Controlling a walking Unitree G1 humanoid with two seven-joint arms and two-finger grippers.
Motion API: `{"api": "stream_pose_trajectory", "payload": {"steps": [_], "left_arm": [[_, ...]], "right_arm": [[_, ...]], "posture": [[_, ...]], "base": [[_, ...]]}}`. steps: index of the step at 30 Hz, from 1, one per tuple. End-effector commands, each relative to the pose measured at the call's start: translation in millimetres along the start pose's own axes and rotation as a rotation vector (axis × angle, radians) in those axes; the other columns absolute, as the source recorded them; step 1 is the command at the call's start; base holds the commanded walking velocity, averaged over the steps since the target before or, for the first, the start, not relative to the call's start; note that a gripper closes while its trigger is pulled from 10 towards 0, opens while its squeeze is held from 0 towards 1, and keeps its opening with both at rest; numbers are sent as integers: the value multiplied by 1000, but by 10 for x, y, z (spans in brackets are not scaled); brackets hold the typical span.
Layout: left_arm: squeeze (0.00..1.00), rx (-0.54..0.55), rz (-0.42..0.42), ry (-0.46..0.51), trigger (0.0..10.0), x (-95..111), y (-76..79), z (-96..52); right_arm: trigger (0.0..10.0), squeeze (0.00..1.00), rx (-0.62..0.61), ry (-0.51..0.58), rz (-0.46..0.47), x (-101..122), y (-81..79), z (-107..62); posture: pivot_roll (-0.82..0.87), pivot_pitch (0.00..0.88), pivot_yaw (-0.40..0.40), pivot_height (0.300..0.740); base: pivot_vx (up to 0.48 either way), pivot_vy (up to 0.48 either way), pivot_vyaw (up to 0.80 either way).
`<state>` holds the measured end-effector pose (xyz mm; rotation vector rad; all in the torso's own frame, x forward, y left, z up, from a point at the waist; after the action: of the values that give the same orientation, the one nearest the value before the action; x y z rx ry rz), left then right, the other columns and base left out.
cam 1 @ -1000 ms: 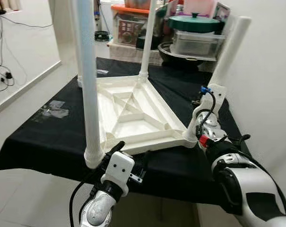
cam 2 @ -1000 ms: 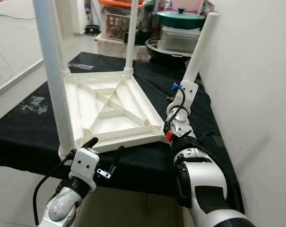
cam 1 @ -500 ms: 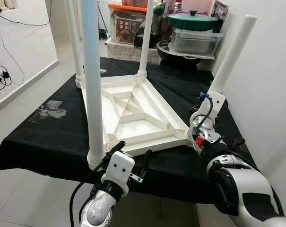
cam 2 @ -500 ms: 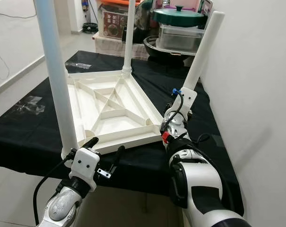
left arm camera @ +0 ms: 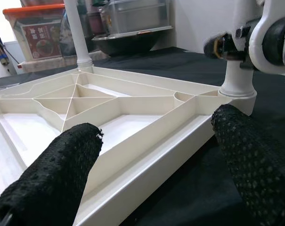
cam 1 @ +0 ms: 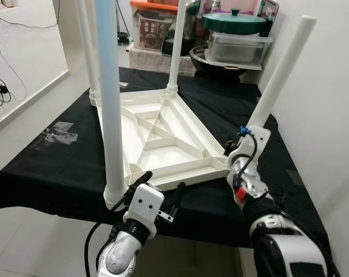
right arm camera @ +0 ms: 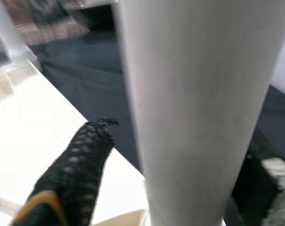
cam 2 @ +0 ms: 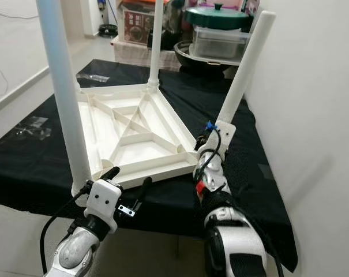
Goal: Building children table
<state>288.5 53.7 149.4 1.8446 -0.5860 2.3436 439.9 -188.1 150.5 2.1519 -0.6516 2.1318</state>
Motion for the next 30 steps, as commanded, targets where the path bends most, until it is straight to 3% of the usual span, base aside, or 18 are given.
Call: {"api": "stream_pose_trajectory", "payload": {"steps": [1,3,7,8,9,10,14,18,22,30], "left_arm": [[0,-14,1,-19,10000,-45,23,-7],[0,-17,4,-21,10000,-57,28,-9],[0,-18,4,-22,10000,-63,32,-7],[0,-18,4,-23,10000,-67,33,-7],[0,-18,4,-23,10000,-67,33,-7],[0,-19,3,-24,10000,-69,33,-7],[0,-19,3,-25,10000,-76,32,-8],[0,-19,4,-26,10000,-83,31,-7],[0,-23,7,-29,10000,-92,24,-7],[0,-42,13,-30,10000,-101,50,-9]], "right_arm": [[10000,1000,31,37,-16,67,-80,-30],[10000,1000,48,82,-47,103,-147,-126],[10000,1000,15,90,-53,113,-102,-148],[10000,275,28,90,-57,113,-101,-152],[10000,275,28,90,-57,113,-101,-152],[10000,0,60,78,-51,90,-108,-182],[10000,0,132,71,-33,54,-122,-268],[10000,0,176,84,-60,26,-11,-388],[10000,0,327,52,-50,-32,46,-638],[10000,0,402,32,-46,-37,111,-739]], "posture": [[71,13,-110,740],[71,7,-108,740],[72,2,-112,740],[72,1,-112,740],[72,1,-112,740],[72,1,-112,740],[68,0,-110,740],[63,0,-108,740],[61,0,-102,740],[56,0,-97,740]], "base": [[0,0,0],[0,0,0],[0,0,0],[0,0,0],[0,0,0],[0,0,0],[0,0,0],[0,0,0],[0,0,0],[0,0,0]]}}
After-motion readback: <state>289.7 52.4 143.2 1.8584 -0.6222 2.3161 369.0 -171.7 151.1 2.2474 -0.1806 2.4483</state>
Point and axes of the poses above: a point about 5 cm out from each wrist's last joint towards the gripper, its own z axis pointing out of the wrist towards the gripper, its own x axis along the axis of the wrist's last joint, y = z × x, the point moved 6 cm from there along z, pointing out of the wrist towards the gripper, and after that the axes turned 4 degrees about z, right-handed, at the moved point
